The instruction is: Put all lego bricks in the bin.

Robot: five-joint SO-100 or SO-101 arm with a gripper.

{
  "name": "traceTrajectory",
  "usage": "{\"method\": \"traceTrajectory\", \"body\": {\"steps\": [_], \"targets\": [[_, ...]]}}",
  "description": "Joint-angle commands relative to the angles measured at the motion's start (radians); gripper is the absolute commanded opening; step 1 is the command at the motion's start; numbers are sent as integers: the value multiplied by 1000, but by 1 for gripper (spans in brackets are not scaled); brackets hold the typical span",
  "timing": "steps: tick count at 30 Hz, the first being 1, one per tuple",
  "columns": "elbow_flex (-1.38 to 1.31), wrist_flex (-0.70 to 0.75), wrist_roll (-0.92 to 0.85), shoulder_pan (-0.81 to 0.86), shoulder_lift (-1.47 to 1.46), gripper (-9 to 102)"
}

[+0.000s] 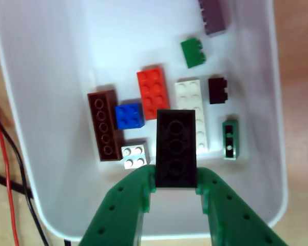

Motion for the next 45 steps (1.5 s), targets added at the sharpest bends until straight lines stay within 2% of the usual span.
{"method": "traceTrajectory", "body": {"steps": [1,5,7,11,14,19,25,28,34,45], "targets": [[-143,28,32,-51,0,8],[-123,-2,61,103,86,31],[-89,-54,43,249,155,34],[104,-282,-75,577,233,38],[256,-408,-212,747,233,36],[456,-773,-440,1100,110,32],[434,-1095,-555,1230,-124,30],[334,-1129,-552,1253,-253,30],[137,-1083,-540,1290,-465,30],[-63,-1072,-551,1353,-663,29]]}}
